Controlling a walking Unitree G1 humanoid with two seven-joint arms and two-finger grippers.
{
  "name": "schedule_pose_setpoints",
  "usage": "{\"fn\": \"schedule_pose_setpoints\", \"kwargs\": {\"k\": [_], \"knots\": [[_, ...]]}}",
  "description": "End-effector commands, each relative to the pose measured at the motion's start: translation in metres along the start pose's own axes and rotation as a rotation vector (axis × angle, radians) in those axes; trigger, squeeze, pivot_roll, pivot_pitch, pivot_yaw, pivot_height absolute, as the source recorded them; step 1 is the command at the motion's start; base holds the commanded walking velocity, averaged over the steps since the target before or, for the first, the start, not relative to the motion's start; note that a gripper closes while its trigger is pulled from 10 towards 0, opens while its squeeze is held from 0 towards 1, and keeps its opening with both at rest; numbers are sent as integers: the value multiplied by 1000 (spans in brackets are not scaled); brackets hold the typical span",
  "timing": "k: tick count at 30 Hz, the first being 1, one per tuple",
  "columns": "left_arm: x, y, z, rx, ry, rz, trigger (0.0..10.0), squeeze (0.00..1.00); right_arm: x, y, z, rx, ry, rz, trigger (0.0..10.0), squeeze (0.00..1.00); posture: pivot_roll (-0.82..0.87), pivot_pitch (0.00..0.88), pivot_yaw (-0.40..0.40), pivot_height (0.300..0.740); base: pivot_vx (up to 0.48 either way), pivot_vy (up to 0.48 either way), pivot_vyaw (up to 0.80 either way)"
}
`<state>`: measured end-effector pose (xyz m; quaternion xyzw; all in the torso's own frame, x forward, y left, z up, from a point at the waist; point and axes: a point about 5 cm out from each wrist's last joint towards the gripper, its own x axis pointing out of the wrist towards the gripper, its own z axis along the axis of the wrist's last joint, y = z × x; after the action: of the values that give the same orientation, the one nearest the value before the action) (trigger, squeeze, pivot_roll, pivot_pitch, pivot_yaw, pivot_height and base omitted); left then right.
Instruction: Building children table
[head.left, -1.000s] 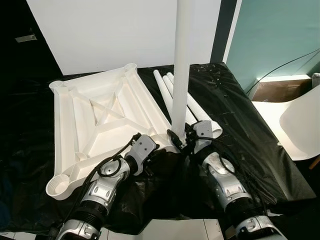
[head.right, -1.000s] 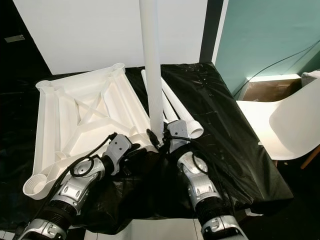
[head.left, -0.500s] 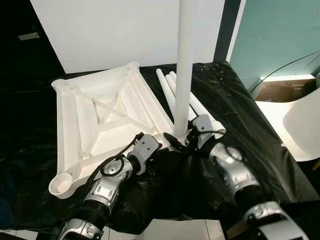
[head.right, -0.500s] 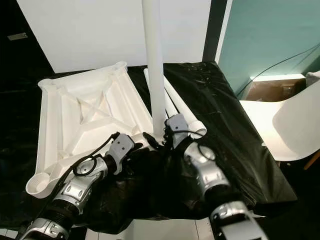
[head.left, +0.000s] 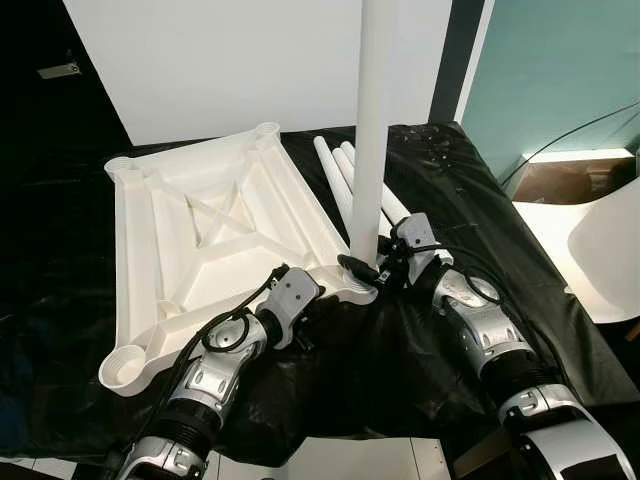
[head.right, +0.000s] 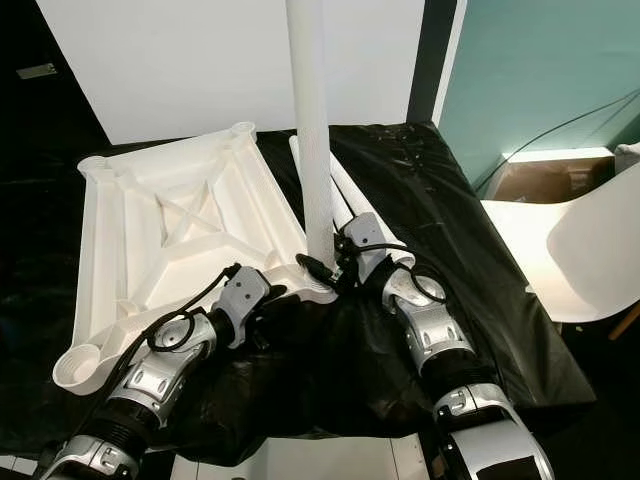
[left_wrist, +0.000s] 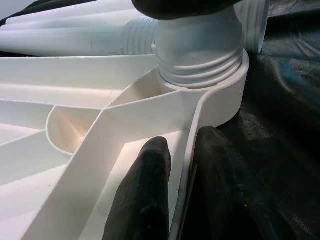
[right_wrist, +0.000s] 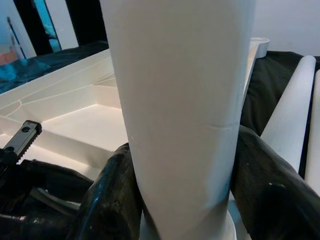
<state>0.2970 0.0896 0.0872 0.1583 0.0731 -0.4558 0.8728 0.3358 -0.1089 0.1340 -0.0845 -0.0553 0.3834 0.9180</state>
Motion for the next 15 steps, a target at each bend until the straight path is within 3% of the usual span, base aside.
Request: {"fn": "schedule_pose_setpoints", "kwargs": {"k": [1, 2, 5, 10, 11, 12, 15], "knots": [[-1, -15, -26, -57, 107, -59, 10000, 0, -6, -6, -7, 16, 21, -66, 0, 0, 14, 0, 3, 740, 0, 0, 0], [-2, -17, -26, -60, 106, -58, 10000, 0, -10, 6, -12, 107, -46, -177, 0, 0, 23, 0, 2, 740, 0, 0, 0], [-3, -17, -27, -62, 107, -57, 10000, 0, -11, 14, -12, 145, -95, -246, 0, 0, 25, 0, 1, 740, 0, 0, 0], [-3, -17, -27, -63, 108, -54, 10000, 0, -11, 19, -11, 143, -117, -349, 0, 0, 29, 0, -2, 740, 0, 0, 0], [-3, -16, -26, -64, 105, -47, 10000, 0, -8, 22, -11, 132, -117, -467, 0, 0, 34, 0, -2, 740, 0, 0, 0], [-3, -15, -26, -65, 103, -45, 10000, 0, -6, 22, -12, 131, -109, -493, 0, 0, 35, 0, -3, 740, 0, 0, 0], [-3, -16, -26, -63, 105, -47, 10000, 0, -2, 24, -14, 139, -89, -459, 0, 0, 35, 0, -3, 740, 0, 0, 0]]}}
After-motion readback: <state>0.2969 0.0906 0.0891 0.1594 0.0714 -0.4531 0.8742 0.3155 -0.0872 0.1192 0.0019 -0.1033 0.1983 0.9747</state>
